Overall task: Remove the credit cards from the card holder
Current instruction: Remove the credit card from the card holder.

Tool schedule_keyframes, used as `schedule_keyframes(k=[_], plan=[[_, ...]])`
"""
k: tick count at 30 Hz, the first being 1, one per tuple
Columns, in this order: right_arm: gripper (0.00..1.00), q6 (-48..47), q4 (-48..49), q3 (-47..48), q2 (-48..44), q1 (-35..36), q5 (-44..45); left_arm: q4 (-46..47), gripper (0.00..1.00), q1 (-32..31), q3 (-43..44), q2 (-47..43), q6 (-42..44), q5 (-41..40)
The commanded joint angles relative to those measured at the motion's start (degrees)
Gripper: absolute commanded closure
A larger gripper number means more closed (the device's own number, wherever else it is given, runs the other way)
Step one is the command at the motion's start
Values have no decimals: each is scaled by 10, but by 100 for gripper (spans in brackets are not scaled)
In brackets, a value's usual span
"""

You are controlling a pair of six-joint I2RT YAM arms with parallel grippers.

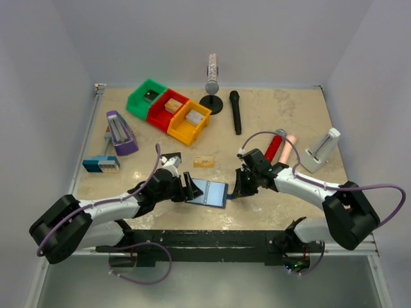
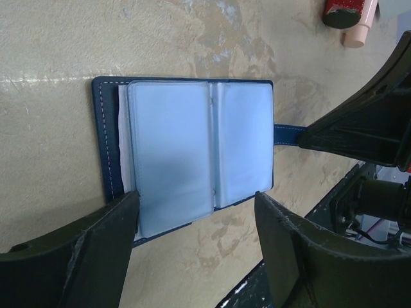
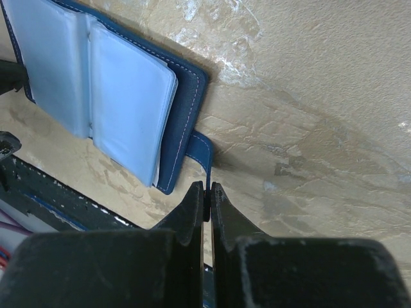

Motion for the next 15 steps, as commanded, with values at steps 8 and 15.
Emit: schedule_keyframes(k=[8, 15], plan=[[100, 0, 9, 11, 1, 3, -10, 7, 24, -2, 1, -14, 12, -22], [100, -2, 12, 13, 8, 3, -15, 28, 24, -7, 10, 18, 11, 8]])
